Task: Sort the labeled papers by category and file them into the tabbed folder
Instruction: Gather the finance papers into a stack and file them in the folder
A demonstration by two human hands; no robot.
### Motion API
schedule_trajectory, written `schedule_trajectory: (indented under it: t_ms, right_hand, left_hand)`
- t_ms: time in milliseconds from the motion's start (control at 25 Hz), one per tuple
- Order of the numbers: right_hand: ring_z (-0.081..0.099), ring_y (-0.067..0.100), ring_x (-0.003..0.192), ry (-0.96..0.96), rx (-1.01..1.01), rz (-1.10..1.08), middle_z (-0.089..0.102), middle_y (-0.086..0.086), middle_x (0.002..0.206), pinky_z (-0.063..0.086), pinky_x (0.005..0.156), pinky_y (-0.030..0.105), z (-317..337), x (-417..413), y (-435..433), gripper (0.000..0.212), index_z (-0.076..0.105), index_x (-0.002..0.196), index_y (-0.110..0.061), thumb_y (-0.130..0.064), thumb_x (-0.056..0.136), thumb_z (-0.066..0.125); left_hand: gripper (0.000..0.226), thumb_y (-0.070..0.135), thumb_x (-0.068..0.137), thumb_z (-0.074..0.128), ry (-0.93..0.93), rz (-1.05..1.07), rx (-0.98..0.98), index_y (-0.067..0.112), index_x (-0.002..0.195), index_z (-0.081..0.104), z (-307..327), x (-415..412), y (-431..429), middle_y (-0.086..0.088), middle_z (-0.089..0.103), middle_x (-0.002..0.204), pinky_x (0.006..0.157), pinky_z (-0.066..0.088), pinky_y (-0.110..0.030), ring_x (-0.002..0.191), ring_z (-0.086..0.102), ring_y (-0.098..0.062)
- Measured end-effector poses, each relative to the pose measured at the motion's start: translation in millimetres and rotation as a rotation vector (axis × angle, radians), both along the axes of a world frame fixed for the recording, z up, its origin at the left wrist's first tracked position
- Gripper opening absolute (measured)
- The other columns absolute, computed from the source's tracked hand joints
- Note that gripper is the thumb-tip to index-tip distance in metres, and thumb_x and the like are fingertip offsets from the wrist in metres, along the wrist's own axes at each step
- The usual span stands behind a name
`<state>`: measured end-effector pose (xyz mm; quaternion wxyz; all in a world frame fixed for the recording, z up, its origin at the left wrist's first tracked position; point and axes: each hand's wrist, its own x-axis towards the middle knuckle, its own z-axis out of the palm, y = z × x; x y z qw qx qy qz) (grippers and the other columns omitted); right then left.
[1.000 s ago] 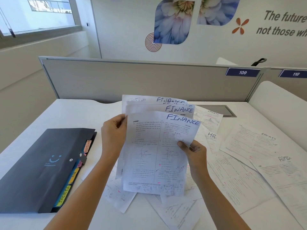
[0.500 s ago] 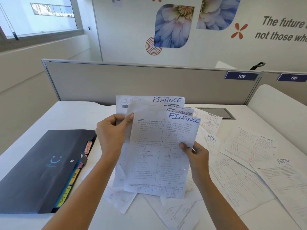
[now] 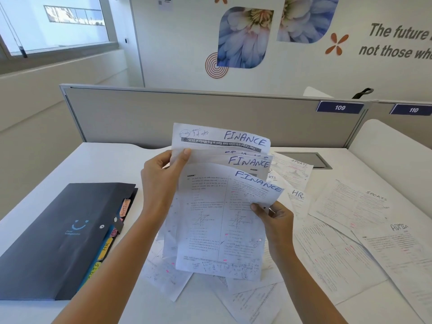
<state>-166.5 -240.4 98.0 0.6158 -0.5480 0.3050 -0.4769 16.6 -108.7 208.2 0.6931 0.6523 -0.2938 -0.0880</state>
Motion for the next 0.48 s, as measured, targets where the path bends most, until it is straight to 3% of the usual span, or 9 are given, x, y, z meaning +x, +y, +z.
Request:
schedule_trajectory:
  t_ms: [120, 320, 480]
  right_hand:
    - [0.070, 0.014, 0.080, -0.009, -0.004, 0.003, 0.076, -0.003, 0.090, 0.056, 0.066, 0.024, 0.1, 1.7, 0.1, 0.026, 0.072, 0.100, -0.012, 0.002, 0.078, 0.072]
    - [0.071, 0.021, 0.086, -0.026, 0.005, 0.003, 0.074, 0.002, 0.101, 0.058, 0.071, 0.032, -0.2, 3.4, 0.3, 0.027, 0.069, 0.107, -0.009, -0.003, 0.081, 0.071]
    - [0.070, 0.026, 0.087, -0.029, 0.031, -0.012, 0.074, 0.003, 0.103, 0.058, 0.069, 0.032, -2.6, 2.8, 1.7, 0.029, 0.069, 0.110, -0.010, -0.008, 0.081, 0.071]
  left_hand:
    - [0.019, 0.029, 0.084, 0.065, -0.007, 0.039, 0.004, 0.024, 0.066, 0.070, 8.2, 0.3, -2.8, 0.014, 0.068, 0.068, 0.068, 0.045, -0.025, 0.067, 0.056, -0.004]
    - [0.035, 0.023, 0.084, 0.063, 0.049, -0.002, -0.059, 0.026, 0.049, 0.059, 11.4, 0.7, -7.8, 0.012, 0.060, 0.063, 0.060, 0.042, -0.025, 0.059, 0.050, -0.005]
    - [0.017, 0.032, 0.086, 0.063, 0.054, 0.009, -0.082, 0.022, 0.074, 0.069, 2.7, 3.8, -9.5, 0.009, 0.065, 0.074, 0.069, 0.050, -0.034, 0.070, 0.058, -0.009]
